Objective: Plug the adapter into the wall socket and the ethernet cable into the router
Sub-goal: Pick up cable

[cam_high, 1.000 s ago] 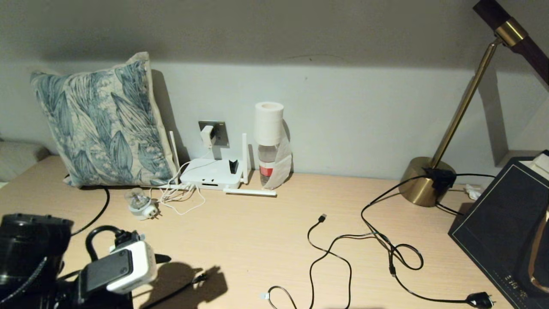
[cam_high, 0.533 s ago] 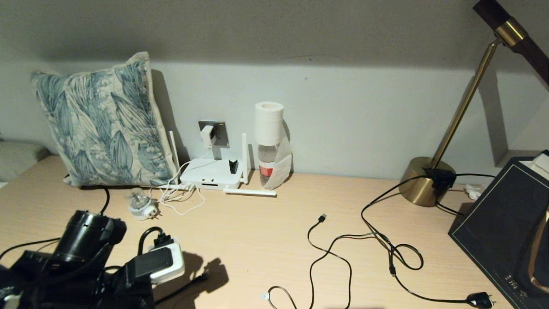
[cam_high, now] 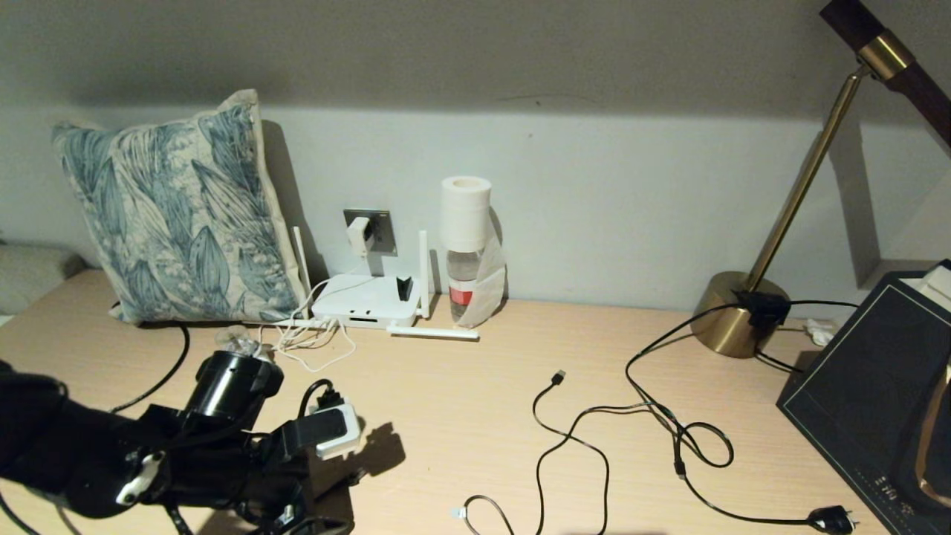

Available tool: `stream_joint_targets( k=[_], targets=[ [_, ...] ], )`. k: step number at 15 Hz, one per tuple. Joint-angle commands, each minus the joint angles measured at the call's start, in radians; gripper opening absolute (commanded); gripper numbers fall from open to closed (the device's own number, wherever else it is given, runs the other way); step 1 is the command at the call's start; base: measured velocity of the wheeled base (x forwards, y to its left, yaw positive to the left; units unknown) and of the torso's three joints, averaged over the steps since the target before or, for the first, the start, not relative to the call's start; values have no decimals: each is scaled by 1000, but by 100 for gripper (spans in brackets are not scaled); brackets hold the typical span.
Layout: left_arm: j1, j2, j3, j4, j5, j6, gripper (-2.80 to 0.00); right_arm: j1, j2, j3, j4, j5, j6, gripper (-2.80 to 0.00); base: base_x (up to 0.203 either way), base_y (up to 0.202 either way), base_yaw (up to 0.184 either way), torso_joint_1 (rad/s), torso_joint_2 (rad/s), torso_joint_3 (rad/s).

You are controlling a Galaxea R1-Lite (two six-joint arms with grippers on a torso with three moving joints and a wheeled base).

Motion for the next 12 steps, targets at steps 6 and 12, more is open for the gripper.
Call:
stream_joint_targets(
  k=[6,12],
  targets=[
    [23,54,-38,30,-5,65,0,0,0,26,-1,0,0,-280,0,0,0,0,0,0],
    [25,64,-47,26,-9,65,-280,0,0,26,-1,0,0,-280,0,0,0,0,0,0]
  ],
)
